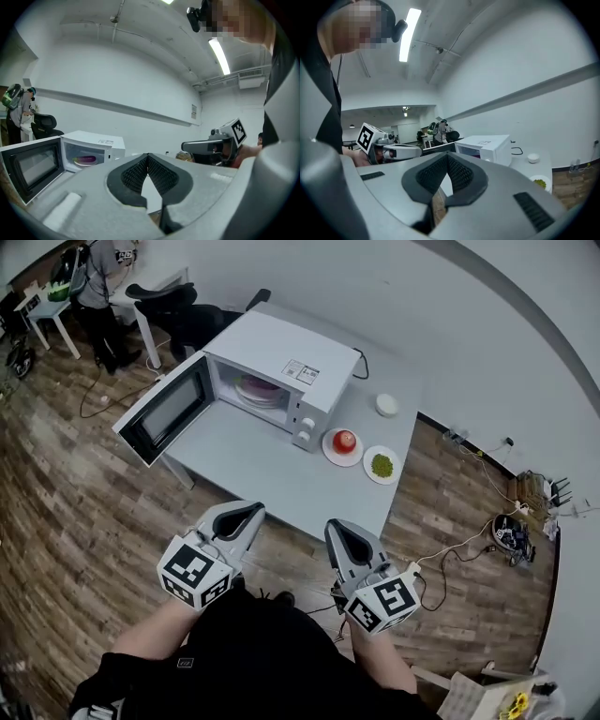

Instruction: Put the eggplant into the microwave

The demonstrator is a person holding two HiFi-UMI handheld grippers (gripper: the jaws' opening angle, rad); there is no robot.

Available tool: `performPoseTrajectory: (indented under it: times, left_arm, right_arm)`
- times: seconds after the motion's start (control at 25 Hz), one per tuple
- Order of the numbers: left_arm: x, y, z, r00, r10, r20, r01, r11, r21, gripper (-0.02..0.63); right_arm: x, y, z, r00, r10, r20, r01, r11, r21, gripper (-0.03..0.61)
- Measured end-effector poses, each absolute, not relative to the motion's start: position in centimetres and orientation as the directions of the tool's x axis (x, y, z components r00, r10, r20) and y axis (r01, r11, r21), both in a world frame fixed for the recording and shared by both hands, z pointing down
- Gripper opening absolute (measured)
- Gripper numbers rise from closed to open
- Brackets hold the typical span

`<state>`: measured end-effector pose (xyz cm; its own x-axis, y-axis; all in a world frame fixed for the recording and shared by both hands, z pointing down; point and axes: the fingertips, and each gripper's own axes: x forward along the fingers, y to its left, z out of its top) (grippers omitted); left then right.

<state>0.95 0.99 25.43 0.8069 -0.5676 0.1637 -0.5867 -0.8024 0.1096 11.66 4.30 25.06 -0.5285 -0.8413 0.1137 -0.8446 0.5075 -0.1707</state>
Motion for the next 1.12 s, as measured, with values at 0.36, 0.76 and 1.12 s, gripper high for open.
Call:
performPoseTrajectory:
  times: [0.36, 0.76, 1.12]
  left_arm:
    - [-0.6, 1.6, 23.1, 0.808, -0.573, 0.140, -0.578, -0.816, -0.007, 0.009]
    - [-1.7, 1.3, 23.1, 0.798, -0.584, 0.149, -0.591, -0.807, 0.006, 0.009]
    - [-1.7, 1.0, 23.2, 0.797, -0.586, 0.149, -0.594, -0.804, 0.013, 0.009]
  right_arm:
    - [10.2, 5.6, 23.5, -0.508, -0.860, 0.055, -0.849, 0.488, -0.203, 0.014]
    - [9.2, 4.8, 24.0, -0.525, -0.848, 0.065, -0.836, 0.501, -0.222, 0.014]
    - [9.4, 4.4, 24.4, -0.526, -0.847, 0.074, -0.836, 0.499, -0.229, 0.014]
